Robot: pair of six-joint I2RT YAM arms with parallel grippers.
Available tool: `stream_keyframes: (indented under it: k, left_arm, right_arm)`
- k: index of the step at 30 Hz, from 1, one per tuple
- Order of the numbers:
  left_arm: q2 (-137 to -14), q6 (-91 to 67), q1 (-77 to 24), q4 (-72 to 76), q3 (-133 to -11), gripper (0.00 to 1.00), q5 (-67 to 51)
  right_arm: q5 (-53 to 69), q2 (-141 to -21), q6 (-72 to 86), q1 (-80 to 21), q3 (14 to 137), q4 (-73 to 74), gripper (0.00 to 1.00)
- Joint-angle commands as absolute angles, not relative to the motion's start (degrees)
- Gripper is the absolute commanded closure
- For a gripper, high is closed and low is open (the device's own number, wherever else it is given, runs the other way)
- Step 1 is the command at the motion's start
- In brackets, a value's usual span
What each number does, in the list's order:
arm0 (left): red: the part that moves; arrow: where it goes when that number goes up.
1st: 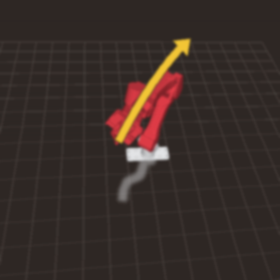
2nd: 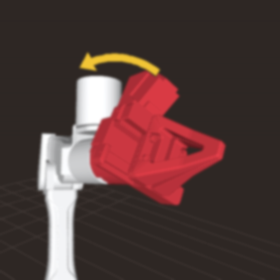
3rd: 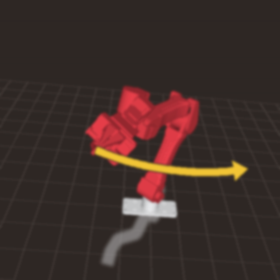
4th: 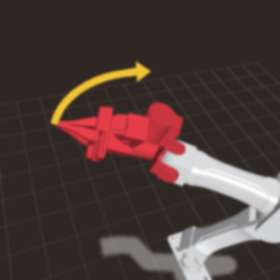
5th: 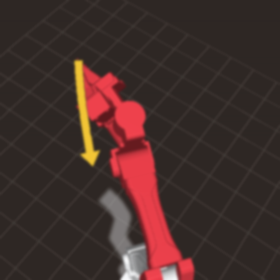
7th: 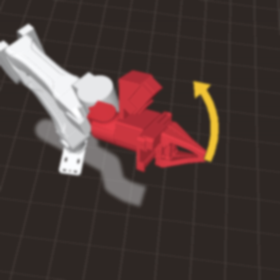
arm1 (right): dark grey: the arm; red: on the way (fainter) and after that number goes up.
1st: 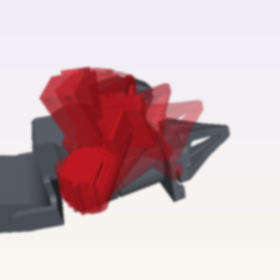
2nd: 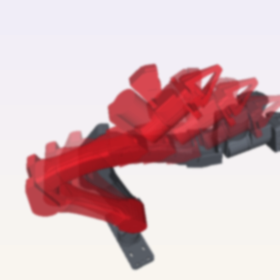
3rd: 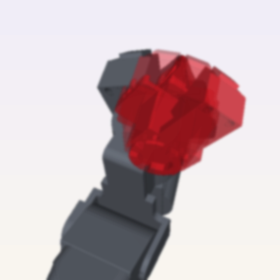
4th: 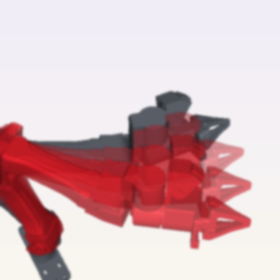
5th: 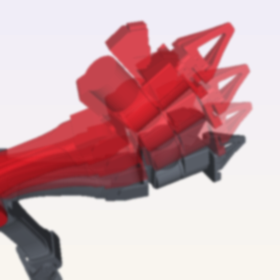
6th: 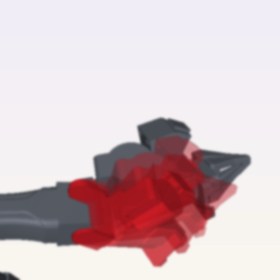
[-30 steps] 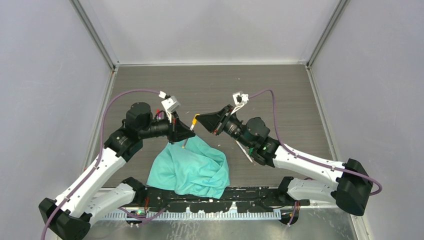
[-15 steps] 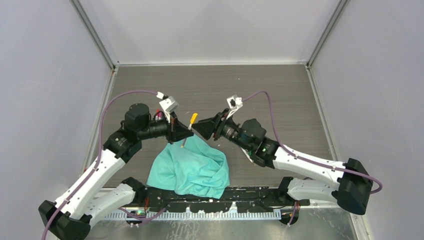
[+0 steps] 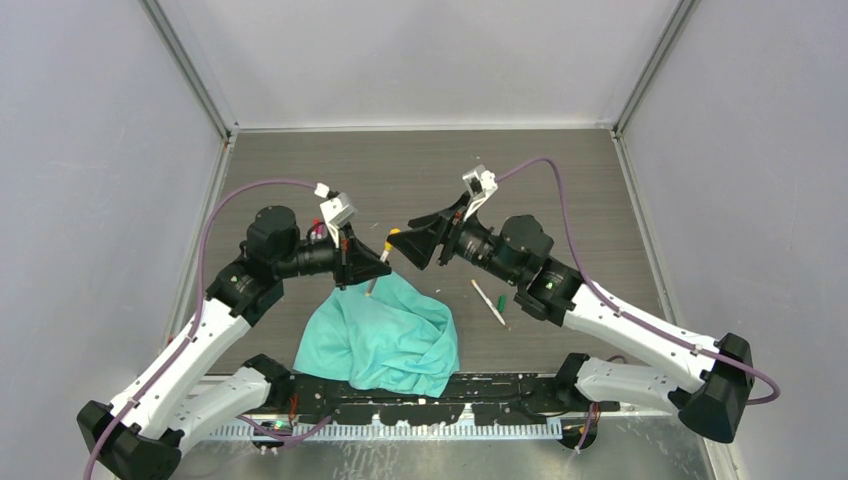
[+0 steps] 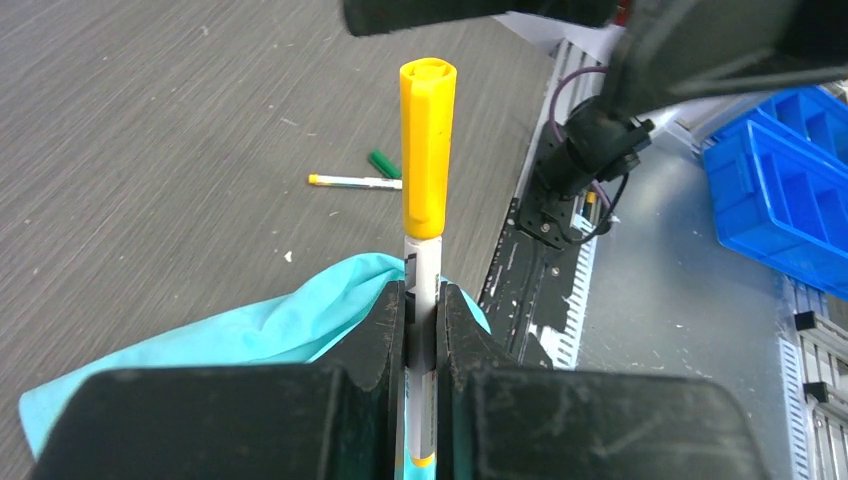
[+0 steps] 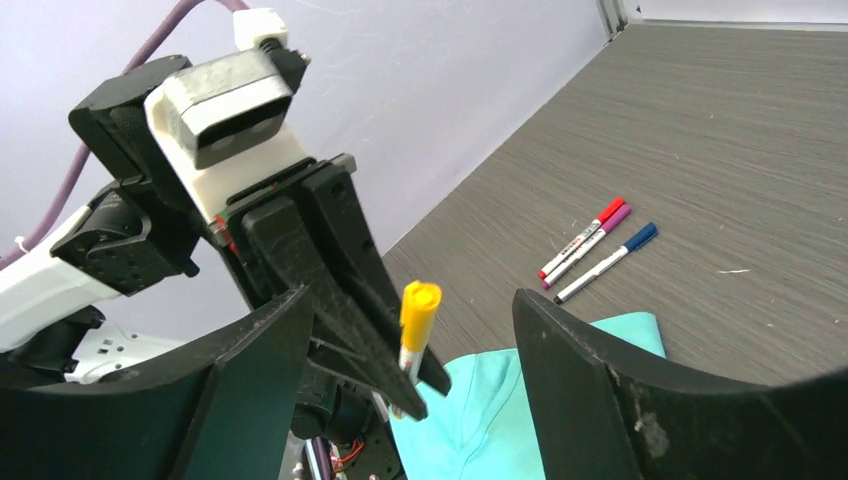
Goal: Insert the pens into the pen caps
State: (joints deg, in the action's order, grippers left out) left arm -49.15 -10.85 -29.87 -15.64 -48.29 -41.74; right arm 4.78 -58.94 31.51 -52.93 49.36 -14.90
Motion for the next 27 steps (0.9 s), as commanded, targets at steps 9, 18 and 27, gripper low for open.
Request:
stream_keyframes:
  k: [9, 18, 27]
  left_arm:
    - [-48.69, -11.13, -29.62, -10.09, -48.64, 1.0, -48.91]
    - [-48.36, -11.79, -29.62, -9.09, -48.6, 1.0, -49.15]
    - [-46.77, -12.52, -29.62, -7.36, -48.17, 1.0, -47.7]
  right_arm:
    - [17.31, -64.27, 30.48, -50.39, 56.36, -15.58, 0.51]
    - [20.84, -65.42, 30.77, -50.27, 54.73, -15.96, 0.99]
    - [32.61, -68.54, 33.2, -50.27, 51.15, -15.21, 0.99]
